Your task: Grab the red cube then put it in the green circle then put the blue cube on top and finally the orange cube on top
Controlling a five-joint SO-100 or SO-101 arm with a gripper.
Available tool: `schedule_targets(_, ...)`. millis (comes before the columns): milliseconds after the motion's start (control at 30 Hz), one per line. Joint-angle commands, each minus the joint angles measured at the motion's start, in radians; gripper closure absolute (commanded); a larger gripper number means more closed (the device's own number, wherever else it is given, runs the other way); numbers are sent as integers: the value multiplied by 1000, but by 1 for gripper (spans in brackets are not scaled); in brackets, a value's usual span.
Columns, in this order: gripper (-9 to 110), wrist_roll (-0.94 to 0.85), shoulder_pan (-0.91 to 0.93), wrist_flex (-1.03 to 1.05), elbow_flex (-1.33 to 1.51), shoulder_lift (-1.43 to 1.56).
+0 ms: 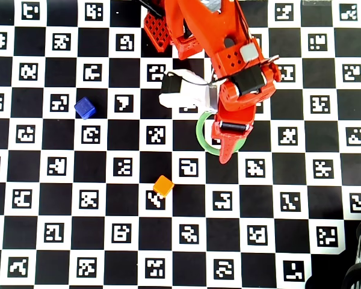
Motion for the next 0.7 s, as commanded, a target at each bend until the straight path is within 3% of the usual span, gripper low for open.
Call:
schedule_targets(0,53,-58,44,89,-155,71)
schedule_targets(200,57,-236,189,199,-265,60)
schedule_targets(333,59,-456,325,259,-321,26)
schedule_targets(667,59,-770,752,288,-325,21)
